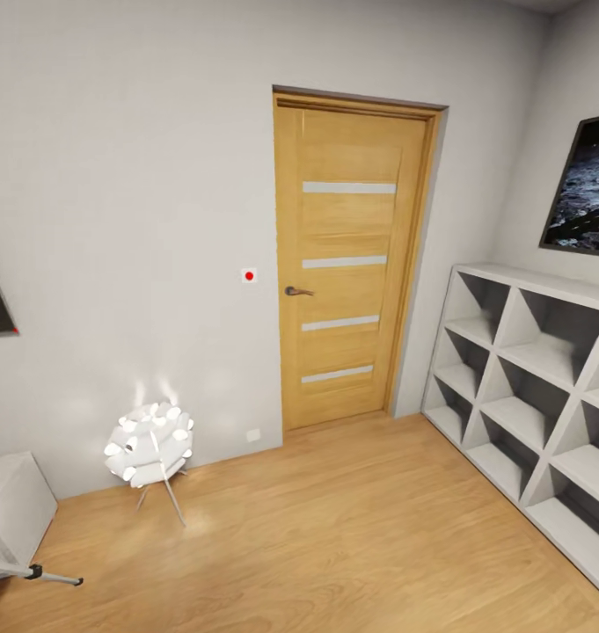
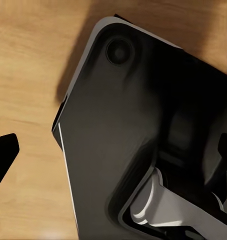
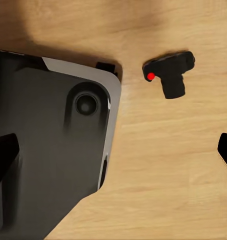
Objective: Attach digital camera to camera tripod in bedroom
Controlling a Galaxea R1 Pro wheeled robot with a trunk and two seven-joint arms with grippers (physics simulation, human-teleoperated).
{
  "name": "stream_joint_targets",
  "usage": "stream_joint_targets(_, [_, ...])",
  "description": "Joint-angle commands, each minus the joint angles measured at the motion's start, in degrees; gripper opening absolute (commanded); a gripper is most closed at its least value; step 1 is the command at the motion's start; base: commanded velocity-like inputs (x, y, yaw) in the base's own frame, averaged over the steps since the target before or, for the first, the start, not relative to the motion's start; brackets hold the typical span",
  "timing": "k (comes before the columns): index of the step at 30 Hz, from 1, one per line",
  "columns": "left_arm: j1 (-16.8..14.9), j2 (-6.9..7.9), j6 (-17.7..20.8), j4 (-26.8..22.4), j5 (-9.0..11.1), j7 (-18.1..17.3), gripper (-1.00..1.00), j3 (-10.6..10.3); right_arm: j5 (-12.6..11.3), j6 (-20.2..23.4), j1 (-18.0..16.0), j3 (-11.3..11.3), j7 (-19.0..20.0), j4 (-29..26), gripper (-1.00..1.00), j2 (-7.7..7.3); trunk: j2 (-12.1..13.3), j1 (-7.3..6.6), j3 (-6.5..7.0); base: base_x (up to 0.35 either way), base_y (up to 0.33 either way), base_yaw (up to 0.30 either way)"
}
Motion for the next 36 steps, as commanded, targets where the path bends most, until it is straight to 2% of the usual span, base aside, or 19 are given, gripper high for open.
stream_joint_targets(1, [0.0, -0.02, -0.2, 0.0, 0.0, 0.0, 1.0, 0.2, 0.4, 0.0, 0.0, -0.5, 0.1, 0.1, 1.0, -0.03, 0.0, 0.04, -0.02, 0.285, 0.0, 0.0])
stream_joint_targets(36, [0.0, -0.11, -0.2, 0.0, -0.1, 0.0, 1.0, 0.2, 0.4, -0.1, 0.0, -0.5, 0.1, 0.1, 1.0, 0.0, 0.0, 0.04, -0.02, 0.311, 0.0, 0.0])
